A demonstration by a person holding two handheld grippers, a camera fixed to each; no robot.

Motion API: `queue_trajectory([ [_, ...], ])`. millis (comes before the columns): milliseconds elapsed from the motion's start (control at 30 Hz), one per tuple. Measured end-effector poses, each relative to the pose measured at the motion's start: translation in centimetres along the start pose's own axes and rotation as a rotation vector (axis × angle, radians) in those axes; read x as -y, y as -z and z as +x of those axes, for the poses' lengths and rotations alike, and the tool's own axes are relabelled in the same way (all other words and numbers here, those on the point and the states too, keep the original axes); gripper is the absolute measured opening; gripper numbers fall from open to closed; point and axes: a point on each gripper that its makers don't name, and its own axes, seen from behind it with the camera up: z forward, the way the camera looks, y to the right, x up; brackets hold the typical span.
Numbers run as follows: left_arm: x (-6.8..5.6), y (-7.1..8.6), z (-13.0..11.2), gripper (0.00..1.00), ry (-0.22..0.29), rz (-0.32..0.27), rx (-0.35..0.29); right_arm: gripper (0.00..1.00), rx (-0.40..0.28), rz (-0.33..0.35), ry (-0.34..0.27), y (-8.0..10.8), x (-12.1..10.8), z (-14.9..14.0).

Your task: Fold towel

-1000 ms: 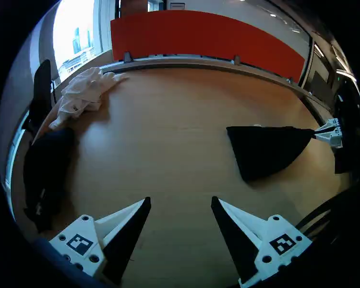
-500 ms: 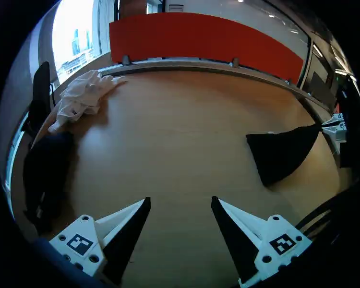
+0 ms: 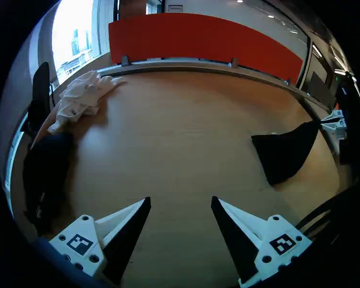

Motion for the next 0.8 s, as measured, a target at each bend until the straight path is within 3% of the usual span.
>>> queue_trajectory([
  [467, 0.5, 0.7, 0.3, 0.94, 0.022, 0.006, -0.017, 0.05, -0.049, 0.128, 0.072, -2.9, 6.3, 4.2],
  [800, 1.8, 1.7, -0.2, 0.93, 0.052, 0.034, -0.025, 0.05, -0.050, 0.226, 0.135, -5.3, 10.8, 5.8],
])
